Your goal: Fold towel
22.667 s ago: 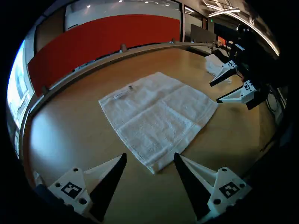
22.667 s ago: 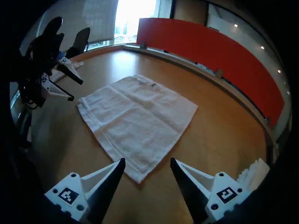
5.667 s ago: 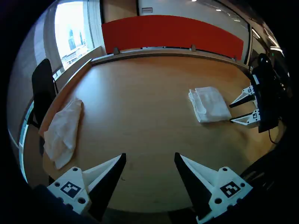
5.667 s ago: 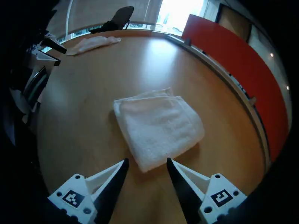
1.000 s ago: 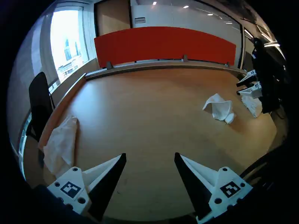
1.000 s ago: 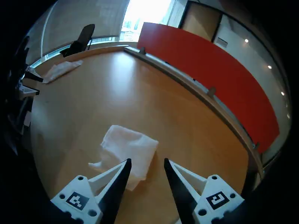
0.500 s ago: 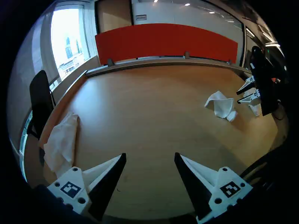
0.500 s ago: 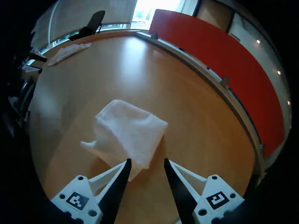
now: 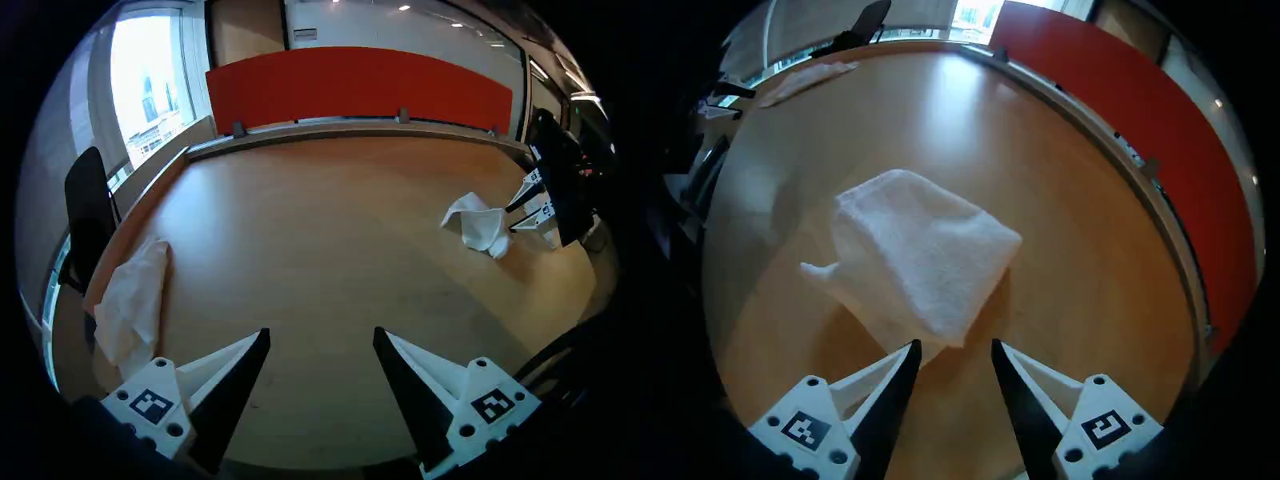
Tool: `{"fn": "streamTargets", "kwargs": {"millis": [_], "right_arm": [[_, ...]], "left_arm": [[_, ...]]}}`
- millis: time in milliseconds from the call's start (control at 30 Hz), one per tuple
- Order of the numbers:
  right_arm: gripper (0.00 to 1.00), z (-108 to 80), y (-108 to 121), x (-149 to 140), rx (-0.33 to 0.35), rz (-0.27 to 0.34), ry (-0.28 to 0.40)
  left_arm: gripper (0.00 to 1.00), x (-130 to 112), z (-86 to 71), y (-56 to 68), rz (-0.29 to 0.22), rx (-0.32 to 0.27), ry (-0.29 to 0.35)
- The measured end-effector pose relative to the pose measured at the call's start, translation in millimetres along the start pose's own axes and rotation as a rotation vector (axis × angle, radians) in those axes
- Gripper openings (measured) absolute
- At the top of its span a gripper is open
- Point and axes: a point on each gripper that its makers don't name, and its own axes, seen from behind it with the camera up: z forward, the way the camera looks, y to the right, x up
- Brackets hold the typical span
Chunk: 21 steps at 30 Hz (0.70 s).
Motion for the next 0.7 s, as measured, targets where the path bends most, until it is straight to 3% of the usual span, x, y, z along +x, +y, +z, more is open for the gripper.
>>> {"fn": "streamTargets", "kwargs": {"millis": [433, 700], "right_arm": [[0.59, 13.6, 3.6, -10.3, 0.037, -0.036, -0.037], [0.46, 18.9, 4.0, -10.5, 0.058, -0.041, -0.044]], "left_arm": [[0.96, -6.6, 0.0, -0.6, -0.001, 0.007, -0.014], [0.96, -9.4, 0.3, -0.6, -0.001, 0.010, -0.021]]}}
